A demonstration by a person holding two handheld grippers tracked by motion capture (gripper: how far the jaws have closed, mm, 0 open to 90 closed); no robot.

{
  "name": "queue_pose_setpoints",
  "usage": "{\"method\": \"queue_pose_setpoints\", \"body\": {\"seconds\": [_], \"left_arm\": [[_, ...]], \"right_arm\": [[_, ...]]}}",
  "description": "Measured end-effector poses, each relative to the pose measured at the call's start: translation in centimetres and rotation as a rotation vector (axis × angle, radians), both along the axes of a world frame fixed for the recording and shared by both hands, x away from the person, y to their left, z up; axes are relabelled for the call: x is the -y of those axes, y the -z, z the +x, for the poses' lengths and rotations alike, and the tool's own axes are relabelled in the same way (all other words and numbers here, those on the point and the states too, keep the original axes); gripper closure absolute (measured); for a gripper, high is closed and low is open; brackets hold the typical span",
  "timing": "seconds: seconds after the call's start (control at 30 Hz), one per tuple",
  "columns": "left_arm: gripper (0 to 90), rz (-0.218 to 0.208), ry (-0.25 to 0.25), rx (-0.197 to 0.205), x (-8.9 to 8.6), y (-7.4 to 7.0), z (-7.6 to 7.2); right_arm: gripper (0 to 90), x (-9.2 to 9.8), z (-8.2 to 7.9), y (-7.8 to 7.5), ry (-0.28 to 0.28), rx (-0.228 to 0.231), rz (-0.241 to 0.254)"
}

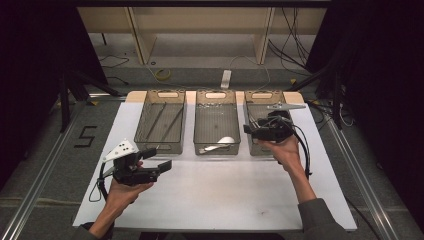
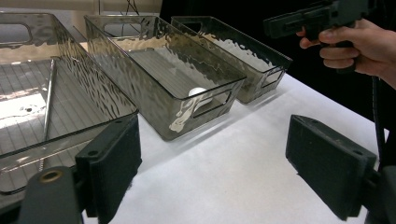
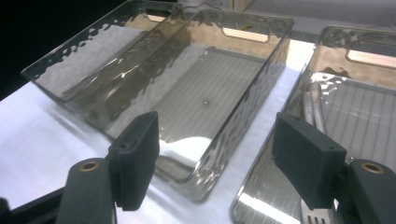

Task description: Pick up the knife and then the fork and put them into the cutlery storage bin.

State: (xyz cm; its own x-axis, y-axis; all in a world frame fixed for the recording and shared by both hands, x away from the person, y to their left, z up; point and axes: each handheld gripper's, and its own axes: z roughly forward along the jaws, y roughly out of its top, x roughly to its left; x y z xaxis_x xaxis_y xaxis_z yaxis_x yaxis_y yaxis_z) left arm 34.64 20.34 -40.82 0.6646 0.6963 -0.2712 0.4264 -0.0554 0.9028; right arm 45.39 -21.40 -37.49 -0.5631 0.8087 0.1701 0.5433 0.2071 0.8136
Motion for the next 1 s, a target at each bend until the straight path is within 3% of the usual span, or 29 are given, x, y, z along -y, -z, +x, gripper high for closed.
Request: {"method": "queue_pose_setpoints", "body": {"seconds": [0.63, 1.0], "left_arm": [[17.6, -0.002, 0.003, 0.001, 0.0, -0.1, -0.1], [17.6, -0.004, 0.012, 0.002, 0.0, -0.1, -0.2]], "right_arm": [[27.7, 0.0, -5.2, 0.8, -0.057, 0.071, 0.051], [25.3, 1.0, -7.7, 2.4, -0.06, 0.072, 0.108]]}}
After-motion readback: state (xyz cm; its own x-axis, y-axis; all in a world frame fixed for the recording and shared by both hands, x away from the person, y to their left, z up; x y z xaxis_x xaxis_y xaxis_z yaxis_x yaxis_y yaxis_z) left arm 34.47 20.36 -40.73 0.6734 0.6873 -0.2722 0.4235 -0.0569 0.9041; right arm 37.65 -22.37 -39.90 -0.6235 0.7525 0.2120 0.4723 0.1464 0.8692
